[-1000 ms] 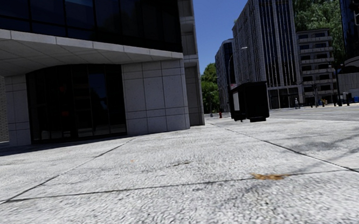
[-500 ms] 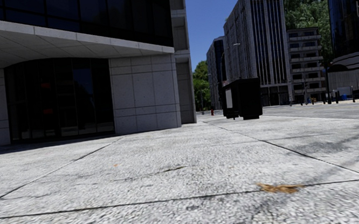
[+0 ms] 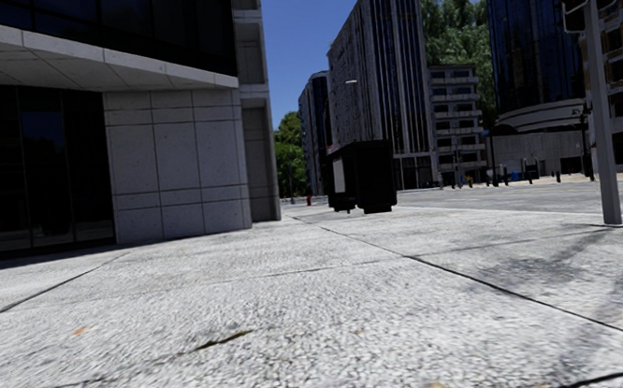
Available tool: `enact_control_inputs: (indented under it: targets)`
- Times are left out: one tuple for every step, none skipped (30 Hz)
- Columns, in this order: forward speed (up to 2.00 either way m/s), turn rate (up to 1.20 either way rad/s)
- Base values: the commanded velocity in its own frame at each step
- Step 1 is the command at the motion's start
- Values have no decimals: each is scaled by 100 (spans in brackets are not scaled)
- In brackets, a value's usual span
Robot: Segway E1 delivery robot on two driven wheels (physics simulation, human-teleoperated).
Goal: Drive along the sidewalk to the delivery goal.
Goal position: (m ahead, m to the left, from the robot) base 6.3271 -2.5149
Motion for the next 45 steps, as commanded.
enact_control_inputs:
  targets:
    - [155, -54]
    - [154, -55]
    - [154, -55]
    - [154, -56]
    - [154, -56]
    - [152, -56]
    - [152, -56]
    - [151, -56]
    - [151, -56]
    - [150, -56]
    - [150, -57]
    - [150, -57]
    - [150, -58]
    - [150, -59]
    - [150, -59]
    - [150, -59]
    - [150, -59]
    - [150, -59]
    - [150, -59]
    - [149, -59]
    - [149, -59]
    - [149, -59]
    - [149, -59]
    - [149, -59]
    - [148, -59]
    - [148, -59]
    - [147, -59]
    - [147, -59]
    - [147, -59]
    - [147, -59]
    - [147, -45]
    - [147, 0]
    - [147, 0]
    - [147, 0]
    - [147, 0]
    - [147, 0]
    - [147, 0]
    - [147, 0]
    - [147, 0]
    - [147, 0]
    - [147, 0]
    - [147, 0]
    - [147, 0]
    - [147, 0]
    - [147, 0]
